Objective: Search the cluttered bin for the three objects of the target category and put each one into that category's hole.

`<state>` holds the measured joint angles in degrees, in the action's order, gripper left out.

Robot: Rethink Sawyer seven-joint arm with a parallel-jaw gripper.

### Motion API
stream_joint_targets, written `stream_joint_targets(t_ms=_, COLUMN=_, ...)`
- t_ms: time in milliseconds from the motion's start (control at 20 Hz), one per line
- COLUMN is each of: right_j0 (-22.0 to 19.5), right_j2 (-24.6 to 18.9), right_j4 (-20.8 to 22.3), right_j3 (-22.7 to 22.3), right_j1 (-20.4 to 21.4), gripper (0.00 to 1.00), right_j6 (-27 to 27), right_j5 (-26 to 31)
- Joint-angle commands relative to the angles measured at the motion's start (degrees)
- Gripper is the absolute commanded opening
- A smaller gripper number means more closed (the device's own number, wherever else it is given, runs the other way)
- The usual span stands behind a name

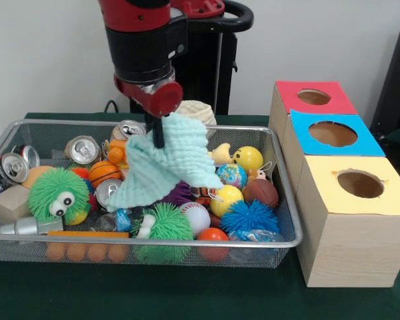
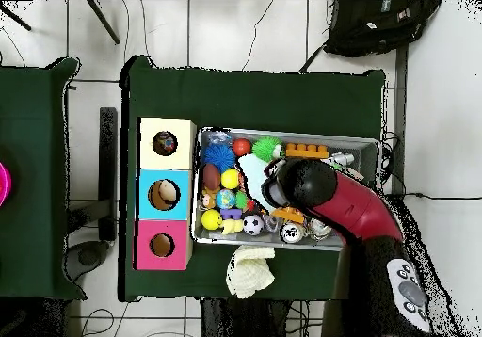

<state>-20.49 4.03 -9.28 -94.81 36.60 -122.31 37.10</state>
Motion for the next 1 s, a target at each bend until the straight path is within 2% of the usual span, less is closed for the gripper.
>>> stream_joint_targets(t_ms=50, right_j0=2.4, right_j2=-2.2, right_j4=-3.8, right_j3=-5.9, right_j1=2.5, gripper=0.00, right_j6=-10.7, right_j5=7.3)
stream_joint_targets(t_ms=350, right_j0=5.0, right_j2=-0.4, right_j4=-5.7, right_j3=-7.6, right_j1=4.5, gripper=0.00, right_j6=-13.3, right_j5=9.0)
stream_joint_targets(t_ms=600, right_j0=6.3, right_j2=0.3, right_j4=-7.4, right_j3=-8.9, right_j1=5.5, gripper=0.00, right_j6=-13.2, right_j5=8.8)
stream_joint_targets(t_ms=700, right_j0=6.4, right_j2=0.0, right_j4=-8.2, right_j3=-9.5, right_j1=5.1, gripper=0.00, right_j6=-12.8, right_j5=7.2)
stream_joint_targets(t_ms=1000, right_j0=5.8, right_j2=-1.7, right_j4=-9.9, right_j3=-11.8, right_j1=0.8, gripper=0.00, right_j6=-11.6, right_j5=-3.6)
